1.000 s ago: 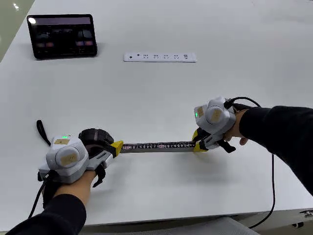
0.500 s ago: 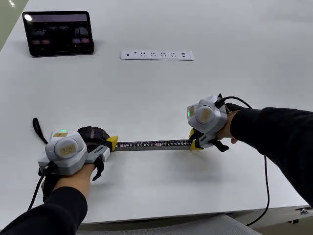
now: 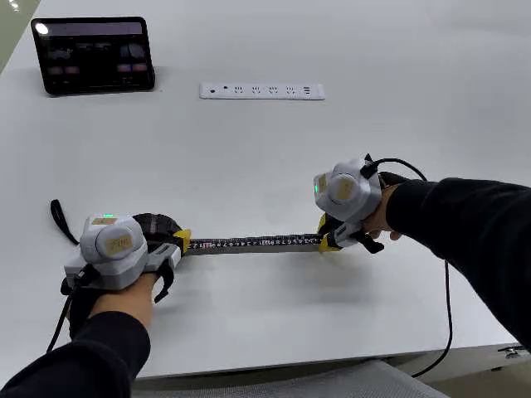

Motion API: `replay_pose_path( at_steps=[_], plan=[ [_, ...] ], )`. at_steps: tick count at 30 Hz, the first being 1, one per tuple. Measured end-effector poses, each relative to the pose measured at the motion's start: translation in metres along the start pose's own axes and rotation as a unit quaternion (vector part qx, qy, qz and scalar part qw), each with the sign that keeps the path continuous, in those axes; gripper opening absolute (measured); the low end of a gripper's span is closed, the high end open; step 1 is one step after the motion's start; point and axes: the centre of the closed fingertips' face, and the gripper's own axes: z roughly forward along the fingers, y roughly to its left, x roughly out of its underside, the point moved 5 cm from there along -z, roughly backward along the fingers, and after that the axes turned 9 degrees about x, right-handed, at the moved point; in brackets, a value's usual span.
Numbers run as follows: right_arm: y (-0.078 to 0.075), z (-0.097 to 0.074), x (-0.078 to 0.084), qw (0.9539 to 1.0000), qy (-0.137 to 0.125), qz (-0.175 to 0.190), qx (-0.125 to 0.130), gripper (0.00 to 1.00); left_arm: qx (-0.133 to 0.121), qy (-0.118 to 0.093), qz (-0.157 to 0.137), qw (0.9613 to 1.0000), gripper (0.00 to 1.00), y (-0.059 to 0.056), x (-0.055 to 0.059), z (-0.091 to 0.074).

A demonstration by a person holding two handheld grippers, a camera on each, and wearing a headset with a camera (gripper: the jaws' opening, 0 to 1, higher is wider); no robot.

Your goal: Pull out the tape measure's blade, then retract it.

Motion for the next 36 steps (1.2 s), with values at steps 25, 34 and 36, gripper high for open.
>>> replay_pose_path(
  at_steps=[25, 34, 36],
  plan=[
    [0.001, 0.002, -0.005, 0.9996, -0.018, 0.021, 0.011, 0.11, 0.006, 0.002, -0.006, 1.0000, 0.61, 0.002, 0.001, 0.001],
    [0.001, 0.004, -0.011, 0.9995, -0.019, 0.022, 0.010, 0.11, 0.008, 0.004, -0.009, 0.9999, 0.61, 0.003, 0.001, 0.001],
    [0.001, 0.004, -0.012, 0.9995, -0.020, 0.022, 0.011, 0.11, 0.008, 0.004, -0.010, 0.9999, 0.61, 0.003, 0.001, 0.002]
  ],
)
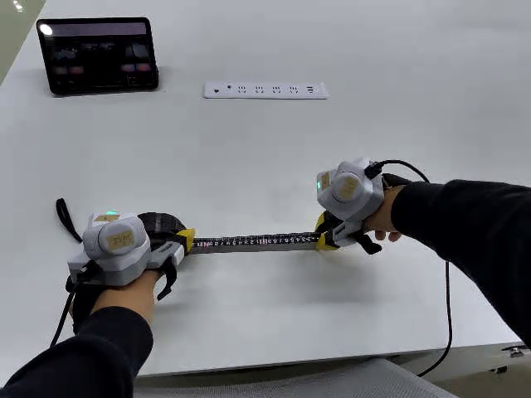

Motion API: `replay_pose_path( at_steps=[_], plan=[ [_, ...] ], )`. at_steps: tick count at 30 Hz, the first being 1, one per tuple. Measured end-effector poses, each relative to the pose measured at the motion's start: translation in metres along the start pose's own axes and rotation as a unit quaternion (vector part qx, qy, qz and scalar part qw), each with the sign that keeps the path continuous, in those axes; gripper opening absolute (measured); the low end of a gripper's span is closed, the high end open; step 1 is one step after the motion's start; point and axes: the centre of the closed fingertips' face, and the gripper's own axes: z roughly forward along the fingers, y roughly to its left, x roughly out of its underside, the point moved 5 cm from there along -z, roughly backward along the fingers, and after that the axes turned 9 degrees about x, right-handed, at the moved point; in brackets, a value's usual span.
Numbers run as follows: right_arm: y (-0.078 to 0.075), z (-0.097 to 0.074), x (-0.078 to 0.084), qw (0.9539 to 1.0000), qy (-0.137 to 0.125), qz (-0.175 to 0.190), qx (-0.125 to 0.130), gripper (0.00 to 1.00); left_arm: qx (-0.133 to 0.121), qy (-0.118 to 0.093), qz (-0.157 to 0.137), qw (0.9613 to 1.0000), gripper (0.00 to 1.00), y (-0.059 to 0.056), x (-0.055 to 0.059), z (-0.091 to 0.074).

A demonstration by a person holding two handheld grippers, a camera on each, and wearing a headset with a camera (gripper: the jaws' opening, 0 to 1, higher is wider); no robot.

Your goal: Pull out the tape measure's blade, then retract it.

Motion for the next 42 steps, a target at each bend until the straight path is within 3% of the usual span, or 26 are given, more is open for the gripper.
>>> replay_pose_path(
  at_steps=[42],
  plan=[
    [0.001, 0.006, -0.018, 0.9997, -0.016, 0.019, 0.006, 0.11, 0.009, 0.001, -0.019, 0.9998, 0.61, 0.001, 0.000, -0.001]
  ],
)
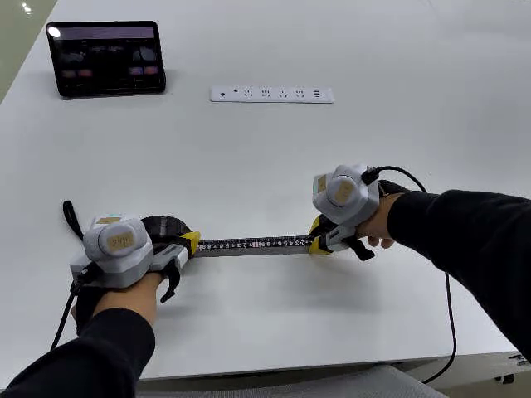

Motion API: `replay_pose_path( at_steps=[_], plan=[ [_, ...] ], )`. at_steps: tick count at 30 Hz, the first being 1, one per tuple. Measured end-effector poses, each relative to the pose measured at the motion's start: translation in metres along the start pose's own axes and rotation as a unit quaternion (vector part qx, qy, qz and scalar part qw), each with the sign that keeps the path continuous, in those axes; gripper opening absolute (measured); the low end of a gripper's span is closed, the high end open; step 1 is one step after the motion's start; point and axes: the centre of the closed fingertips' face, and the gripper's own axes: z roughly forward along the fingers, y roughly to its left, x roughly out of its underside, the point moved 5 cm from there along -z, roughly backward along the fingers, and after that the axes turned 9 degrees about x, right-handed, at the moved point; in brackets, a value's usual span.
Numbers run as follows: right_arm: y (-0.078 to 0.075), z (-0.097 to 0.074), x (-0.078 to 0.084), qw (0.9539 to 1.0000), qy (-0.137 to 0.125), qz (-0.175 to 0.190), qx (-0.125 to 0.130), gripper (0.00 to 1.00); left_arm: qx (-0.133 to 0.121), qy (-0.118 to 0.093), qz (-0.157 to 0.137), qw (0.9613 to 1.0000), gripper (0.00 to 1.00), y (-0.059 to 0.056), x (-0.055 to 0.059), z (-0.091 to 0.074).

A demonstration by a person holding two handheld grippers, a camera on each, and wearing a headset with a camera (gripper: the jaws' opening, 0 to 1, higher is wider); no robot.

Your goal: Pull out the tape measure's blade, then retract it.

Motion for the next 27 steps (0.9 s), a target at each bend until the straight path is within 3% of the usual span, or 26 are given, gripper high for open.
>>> replay_pose_path(
  at_steps=[27],
  plan=[
    [0.002, 0.008, -0.015, 1.0000, 0.001, 0.001, 0.002, 0.11, 0.000, 0.002, 0.001, 1.0000, 0.60, 0.000, 0.000, 0.000]
  ],
)
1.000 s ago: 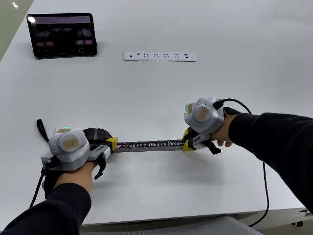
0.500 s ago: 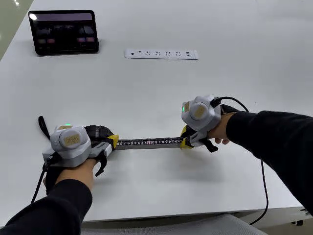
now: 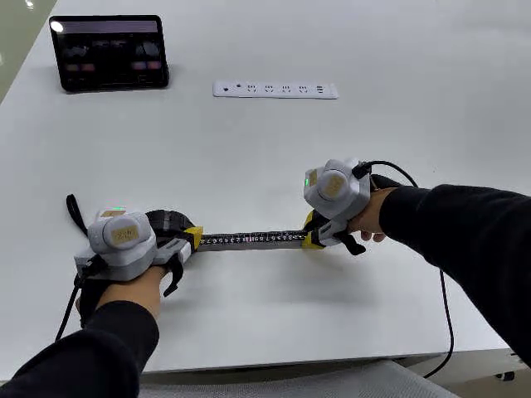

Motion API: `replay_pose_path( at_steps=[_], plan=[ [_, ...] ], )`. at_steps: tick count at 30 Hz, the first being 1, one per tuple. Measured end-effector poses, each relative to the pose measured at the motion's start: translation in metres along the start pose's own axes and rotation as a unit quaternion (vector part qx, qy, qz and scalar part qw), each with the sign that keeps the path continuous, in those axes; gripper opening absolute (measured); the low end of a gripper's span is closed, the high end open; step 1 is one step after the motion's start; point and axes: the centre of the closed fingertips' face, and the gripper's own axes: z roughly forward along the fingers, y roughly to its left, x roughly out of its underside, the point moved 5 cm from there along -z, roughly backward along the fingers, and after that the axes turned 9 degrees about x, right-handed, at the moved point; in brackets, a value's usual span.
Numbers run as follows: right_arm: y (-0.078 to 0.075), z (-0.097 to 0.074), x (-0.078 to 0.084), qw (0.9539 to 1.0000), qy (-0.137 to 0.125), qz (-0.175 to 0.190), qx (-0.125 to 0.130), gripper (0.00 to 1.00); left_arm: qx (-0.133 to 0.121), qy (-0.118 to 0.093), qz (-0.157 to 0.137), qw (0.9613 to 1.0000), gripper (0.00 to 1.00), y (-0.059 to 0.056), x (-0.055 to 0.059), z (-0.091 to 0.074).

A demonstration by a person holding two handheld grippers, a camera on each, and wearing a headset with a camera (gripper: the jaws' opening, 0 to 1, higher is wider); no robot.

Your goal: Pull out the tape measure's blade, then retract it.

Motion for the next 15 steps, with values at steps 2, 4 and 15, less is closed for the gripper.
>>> replay_pose_path(
  at_steps=[2, 4, 15],
  plan=[
    [0.0001, 0.0005, -0.0013, 1.0000, 0.001, 0.001, 0.000, 0.11, 0.000, 0.000, -0.001, 1.0000, 0.60, 0.0000, 0.0001, 0.0001],
    [0.0000, 0.0010, -0.0020, 1.0000, 0.003, 0.003, 0.001, 0.11, 0.001, -0.001, -0.003, 1.0000, 0.60, 0.0001, 0.0000, 0.0000],
    [0.0005, 0.0041, -0.0076, 1.0000, 0.004, 0.005, 0.003, 0.11, 0.001, 0.001, -0.001, 1.0000, 0.60, 0.0002, -0.0005, 0.0006]
  ],
)
